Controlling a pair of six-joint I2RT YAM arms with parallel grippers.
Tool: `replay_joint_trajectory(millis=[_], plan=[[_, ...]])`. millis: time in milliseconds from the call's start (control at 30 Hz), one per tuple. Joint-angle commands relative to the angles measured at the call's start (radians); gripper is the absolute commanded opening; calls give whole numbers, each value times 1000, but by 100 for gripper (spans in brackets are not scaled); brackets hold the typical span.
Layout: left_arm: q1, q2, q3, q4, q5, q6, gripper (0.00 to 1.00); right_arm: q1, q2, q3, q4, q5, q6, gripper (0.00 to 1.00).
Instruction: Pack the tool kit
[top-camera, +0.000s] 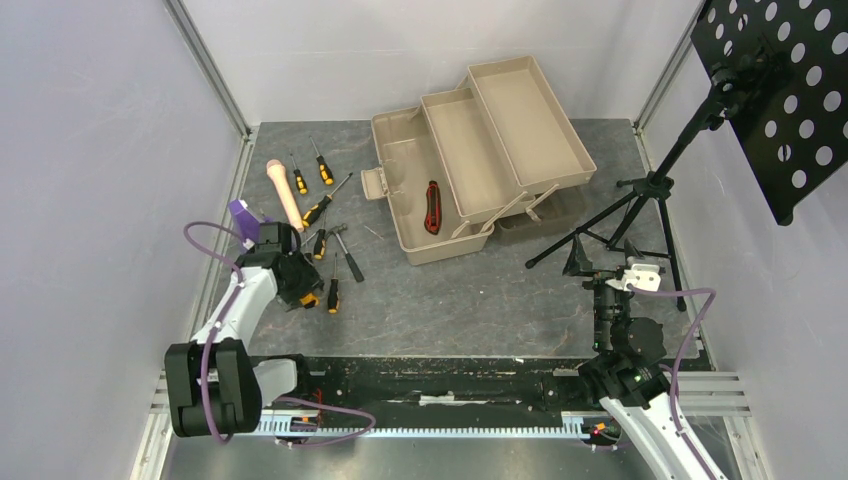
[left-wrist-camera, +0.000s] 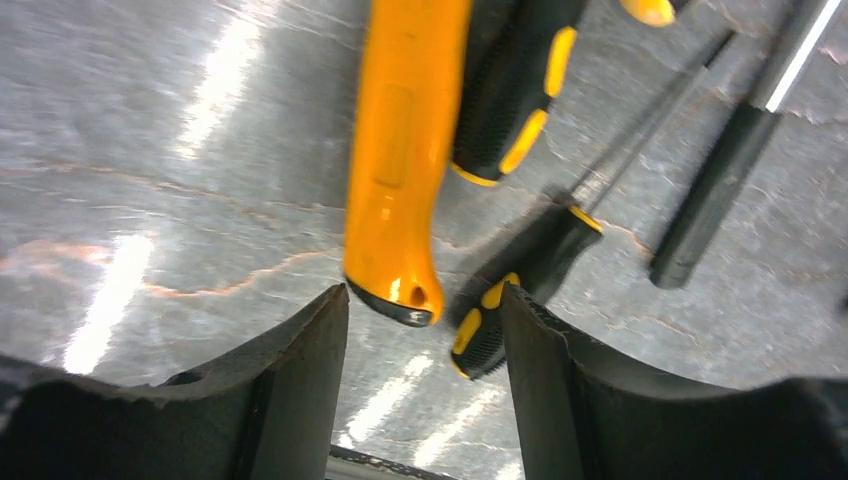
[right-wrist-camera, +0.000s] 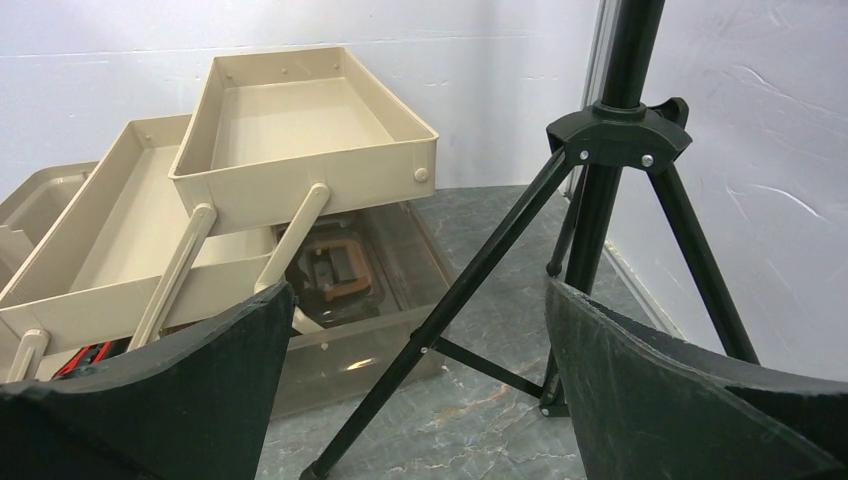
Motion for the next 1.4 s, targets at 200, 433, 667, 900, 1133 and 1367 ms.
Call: replay_joint_trajectory(millis=[200,433,667,900,1133,1367], plan=[[4,44,118,-6,-242,-12,60,11,-118,-6,32,21,-13,98],[7,142,32,109,-138,-98,56,13,-122,-5,31,19,-11,98],[6,177,-16,152,-108,-131,53,14,-124,-7,30,22,-13,98],[-24,160,-28,140,-87,-132,41,14,-122,-6,33,21,-13,98],[-55,21,-18,48,-64,-128,21,16,-117,-8,33,21,-13,98],[-59,-151,42,-26,-21,-146,2,17,-116,-9,34,19,-13,98]])
